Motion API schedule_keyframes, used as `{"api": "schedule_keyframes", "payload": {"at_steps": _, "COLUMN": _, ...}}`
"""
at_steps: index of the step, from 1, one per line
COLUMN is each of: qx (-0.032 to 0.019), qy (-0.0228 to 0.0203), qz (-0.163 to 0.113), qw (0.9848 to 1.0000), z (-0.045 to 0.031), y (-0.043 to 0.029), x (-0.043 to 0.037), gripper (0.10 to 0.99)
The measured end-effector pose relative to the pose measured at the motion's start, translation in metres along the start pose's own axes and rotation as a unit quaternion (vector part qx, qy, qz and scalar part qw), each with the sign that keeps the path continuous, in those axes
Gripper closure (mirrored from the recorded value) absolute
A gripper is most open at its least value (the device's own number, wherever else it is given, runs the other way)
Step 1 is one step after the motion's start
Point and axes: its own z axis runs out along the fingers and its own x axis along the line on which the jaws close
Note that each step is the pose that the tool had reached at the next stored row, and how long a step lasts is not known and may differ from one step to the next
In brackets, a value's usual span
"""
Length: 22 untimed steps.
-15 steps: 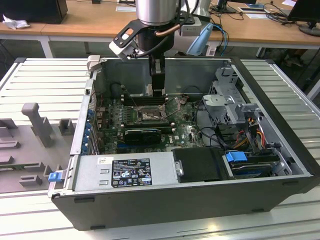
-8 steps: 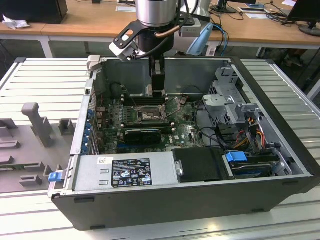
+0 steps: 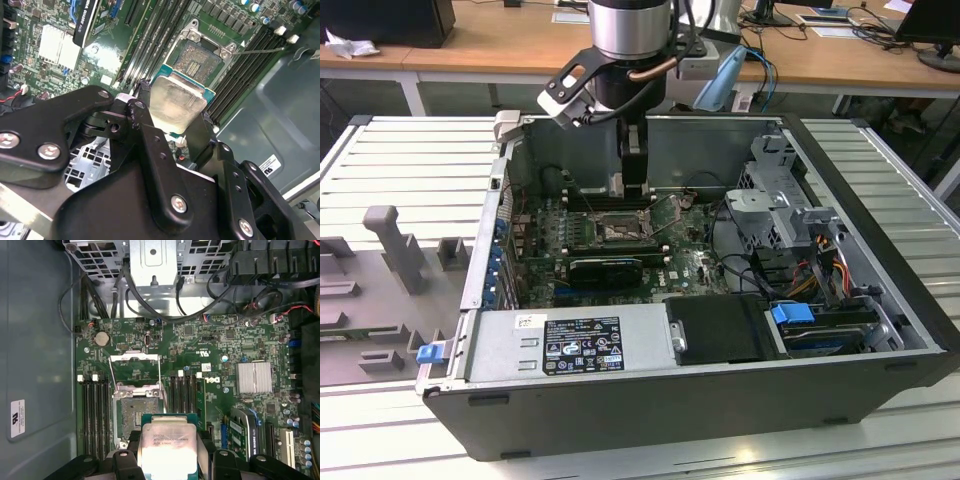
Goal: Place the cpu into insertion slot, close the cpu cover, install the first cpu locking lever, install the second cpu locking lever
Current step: 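Place the cpu into insertion slot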
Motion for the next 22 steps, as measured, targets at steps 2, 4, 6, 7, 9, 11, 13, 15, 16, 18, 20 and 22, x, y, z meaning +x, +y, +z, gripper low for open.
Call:
{"api": "schedule_keyframes", "payload": {"at_steps": 2, "qx": 0.0001, "qy": 0.0000, "qz": 0.000, "qw": 1.0000, "z": 0.0010, "y": -0.0002, "x": 0.0000, "gripper": 0.557}}
{"api": "schedule_keyframes", "payload": {"at_steps": 4, "qx": 0.0000, "qy": 0.0000, "qz": -0.001, "qw": 1.0000, "z": 0.0020, "y": -0.0003, "x": -0.0001, "gripper": 0.557}}
{"api": "schedule_keyframes", "payload": {"at_steps": 6, "qx": 0.0001, "qy": 0.0000, "qz": -0.001, "qw": 1.0000, "z": 0.0027, "y": -0.0004, "x": -0.0001, "gripper": 0.557}}
{"api": "schedule_keyframes", "payload": {"at_steps": 7, "qx": 0.0001, "qy": 0.0000, "qz": -0.001, "qw": 1.0000, "z": 0.0033, "y": -0.0005, "x": -0.0001, "gripper": 0.557}}
{"api": "schedule_keyframes", "payload": {"at_steps": 9, "qx": 0.0000, "qy": 0.0000, "qz": -0.001, "qw": 1.0000, "z": 0.0043, "y": -0.0007, "x": -0.0001, "gripper": 0.557}}
{"api": "schedule_keyframes", "payload": {"at_steps": 11, "qx": 0.0000, "qy": 0.0000, "qz": -0.001, "qw": 1.0000, "z": 0.0050, "y": -0.0007, "x": -0.0001, "gripper": 0.557}}
{"api": "schedule_keyframes", "payload": {"at_steps": 13, "qx": 0.0000, "qy": 0.0000, "qz": -0.001, "qw": 1.0000, "z": 0.0055, "y": -0.0008, "x": -0.0002, "gripper": 0.557}}
{"api": "schedule_keyframes", "payload": {"at_steps": 15, "qx": 0.0000, "qy": 0.0001, "qz": -0.001, "qw": 1.0000, "z": 0.0060, "y": -0.0008, "x": -0.0002, "gripper": 0.557}}
{"api": "schedule_keyframes", "payload": {"at_steps": 16, "qx": 0.0000, "qy": 0.0000, "qz": -0.001, "qw": 1.0000, "z": 0.0064, "y": -0.0009, "x": -0.0002, "gripper": 0.557}}
{"api": "schedule_keyframes", "payload": {"at_steps": 18, "qx": 0.0000, "qy": 0.0000, "qz": -0.001, "qw": 1.0000, "z": 0.0070, "y": -0.0010, "x": -0.0002, "gripper": 0.557}}
{"api": "schedule_keyframes", "payload": {"at_steps": 20, "qx": 0.0000, "qy": 0.0000, "qz": -0.001, "qw": 1.0000, "z": 0.0075, "y": -0.0010, "x": -0.0002, "gripper": 0.557}}
{"api": "schedule_keyframes", "payload": {"at_steps": 22, "qx": 0.0000, "qy": 0.0000, "qz": -0.001, "qw": 1.0000, "z": 0.0081, "y": -0.0011, "x": -0.0002, "gripper": 0.557}}
